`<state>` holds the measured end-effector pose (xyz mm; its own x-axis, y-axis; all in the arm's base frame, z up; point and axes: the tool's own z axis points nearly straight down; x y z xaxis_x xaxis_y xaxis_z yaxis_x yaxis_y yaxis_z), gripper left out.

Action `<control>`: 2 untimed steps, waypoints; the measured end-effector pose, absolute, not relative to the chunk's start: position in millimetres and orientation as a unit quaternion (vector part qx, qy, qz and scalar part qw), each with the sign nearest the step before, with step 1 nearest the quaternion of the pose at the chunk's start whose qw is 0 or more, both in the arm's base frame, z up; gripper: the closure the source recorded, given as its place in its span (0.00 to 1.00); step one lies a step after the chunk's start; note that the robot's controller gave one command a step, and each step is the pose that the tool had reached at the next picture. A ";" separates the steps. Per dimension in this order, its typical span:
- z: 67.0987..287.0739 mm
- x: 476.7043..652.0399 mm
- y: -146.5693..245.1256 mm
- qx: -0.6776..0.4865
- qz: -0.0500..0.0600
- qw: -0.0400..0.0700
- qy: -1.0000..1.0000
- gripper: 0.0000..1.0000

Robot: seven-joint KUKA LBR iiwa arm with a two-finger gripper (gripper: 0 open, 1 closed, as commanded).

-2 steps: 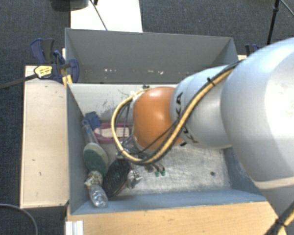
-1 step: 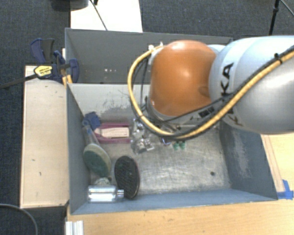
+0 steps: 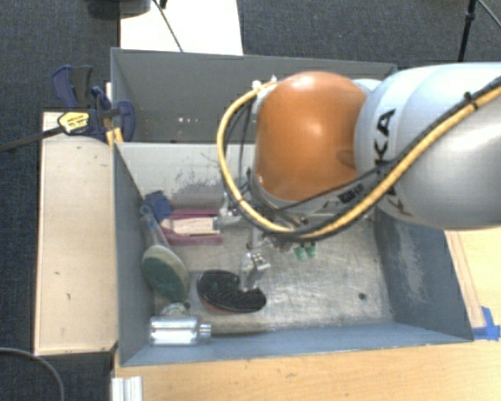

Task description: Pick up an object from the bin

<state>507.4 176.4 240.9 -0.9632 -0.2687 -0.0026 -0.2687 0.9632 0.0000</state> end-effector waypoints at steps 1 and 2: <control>70.6 502.8 170.0 -0.241 0.000 0.001 0.971 0.00; 74.5 504.7 171.3 -0.240 0.001 0.005 0.971 1.00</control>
Offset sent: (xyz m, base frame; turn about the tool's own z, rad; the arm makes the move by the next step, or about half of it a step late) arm -0.0050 -0.0064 -0.1691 -0.2155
